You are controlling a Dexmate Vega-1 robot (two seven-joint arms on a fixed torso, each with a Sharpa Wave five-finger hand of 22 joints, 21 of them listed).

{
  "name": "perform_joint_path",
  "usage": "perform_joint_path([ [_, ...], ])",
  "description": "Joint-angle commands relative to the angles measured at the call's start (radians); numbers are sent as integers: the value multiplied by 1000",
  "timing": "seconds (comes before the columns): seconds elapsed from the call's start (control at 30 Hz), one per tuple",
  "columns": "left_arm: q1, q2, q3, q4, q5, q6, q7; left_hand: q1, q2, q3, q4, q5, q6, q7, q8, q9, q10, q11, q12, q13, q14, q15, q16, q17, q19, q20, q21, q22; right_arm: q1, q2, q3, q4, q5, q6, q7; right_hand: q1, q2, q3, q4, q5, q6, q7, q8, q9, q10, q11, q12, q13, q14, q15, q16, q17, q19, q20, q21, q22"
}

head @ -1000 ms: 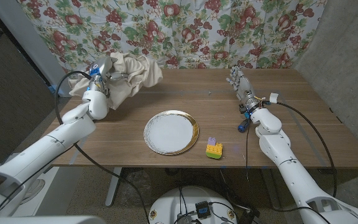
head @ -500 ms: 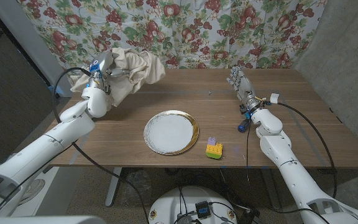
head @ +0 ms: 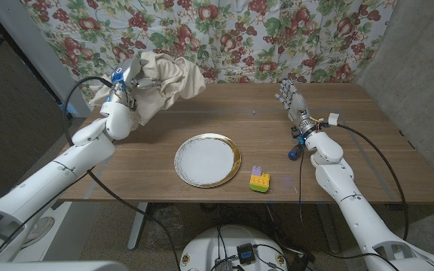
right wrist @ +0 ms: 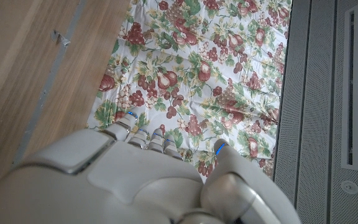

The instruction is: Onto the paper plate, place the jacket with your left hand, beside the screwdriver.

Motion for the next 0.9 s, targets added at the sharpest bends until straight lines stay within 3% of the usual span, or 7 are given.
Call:
perform_joint_path([
  [0.03, 20, 1, -21, -43, 14, -44, -8, 237, 233, -1, 5, 6, 13, -2, -3, 2, 11, -1, -4, 2, 35, -76, -5, 7, -6, -1, 7, -3, -3, 4, 1, 1, 2, 7, 3, 5, 6, 7, 2, -5, 1, -1, 4, 3, 4, 3, 1, 3, 2, -1, 1, 2, 7, -32, 2, 3],
  [0.9, 57, -5, -62, -121, 58, -101, -39, 234, 232, 0, 5, 6, 17, -7, -13, 3, 18, -3, -14, 14, 35, -76, -14, 22, -13, -3, 25, -23, -17, 6, 7, -11, 4, 20, 3, 4, 7, 8, 3, -5, 3, -1, 4, 3, 5, 3, 1, 3, 3, -1, 1, 2, 7, -32, 2, 3],
])
